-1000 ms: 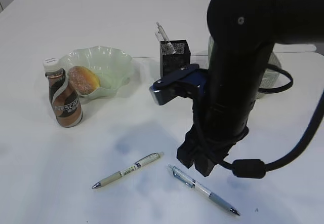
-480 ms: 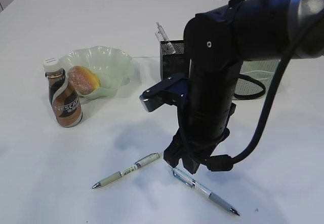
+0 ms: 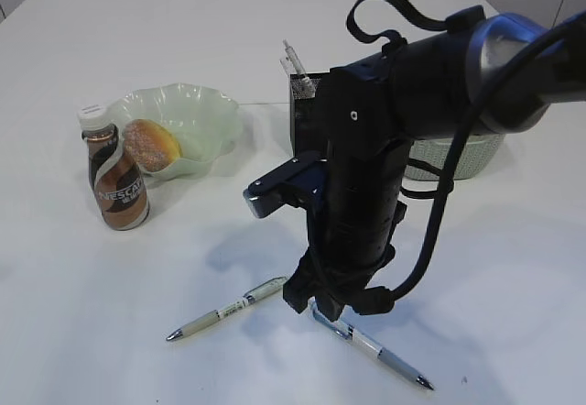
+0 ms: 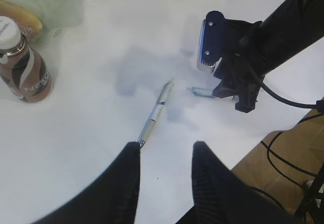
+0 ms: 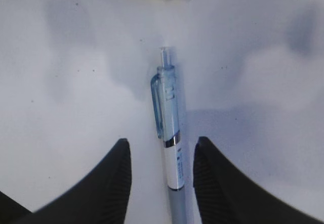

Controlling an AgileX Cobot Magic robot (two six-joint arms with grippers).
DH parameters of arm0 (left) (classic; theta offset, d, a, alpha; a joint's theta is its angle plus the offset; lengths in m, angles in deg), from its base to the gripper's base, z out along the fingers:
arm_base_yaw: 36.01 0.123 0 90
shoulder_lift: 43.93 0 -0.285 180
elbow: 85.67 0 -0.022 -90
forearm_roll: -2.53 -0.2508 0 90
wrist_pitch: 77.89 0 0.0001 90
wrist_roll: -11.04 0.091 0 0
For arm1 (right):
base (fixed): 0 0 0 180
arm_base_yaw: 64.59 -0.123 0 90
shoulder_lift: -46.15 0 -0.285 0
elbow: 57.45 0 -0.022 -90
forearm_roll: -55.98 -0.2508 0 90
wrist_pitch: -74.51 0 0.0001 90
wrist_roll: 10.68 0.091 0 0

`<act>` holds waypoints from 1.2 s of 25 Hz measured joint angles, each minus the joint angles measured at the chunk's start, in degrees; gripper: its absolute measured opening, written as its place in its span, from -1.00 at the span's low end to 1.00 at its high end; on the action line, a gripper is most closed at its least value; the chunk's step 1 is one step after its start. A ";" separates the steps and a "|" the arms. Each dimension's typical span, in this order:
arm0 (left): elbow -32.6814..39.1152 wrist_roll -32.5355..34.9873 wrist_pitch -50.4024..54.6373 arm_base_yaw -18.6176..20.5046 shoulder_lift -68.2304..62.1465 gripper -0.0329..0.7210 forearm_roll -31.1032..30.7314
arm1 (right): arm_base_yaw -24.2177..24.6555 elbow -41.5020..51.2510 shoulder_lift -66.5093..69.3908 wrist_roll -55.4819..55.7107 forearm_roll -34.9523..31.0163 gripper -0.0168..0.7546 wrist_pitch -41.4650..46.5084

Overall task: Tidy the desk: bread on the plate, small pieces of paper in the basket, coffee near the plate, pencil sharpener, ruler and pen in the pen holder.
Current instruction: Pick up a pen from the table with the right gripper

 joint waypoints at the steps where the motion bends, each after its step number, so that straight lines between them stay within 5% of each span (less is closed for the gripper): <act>1: 0.00 0.00 0.00 0.00 0.00 -0.28 0.00 | 0.00 0.00 0.13 -0.11 -0.03 -0.09 -0.57; 30: 0.00 0.00 0.00 0.00 0.00 -0.28 -0.44 | 0.00 -4.35 8.39 -5.23 -2.05 -0.09 -2.39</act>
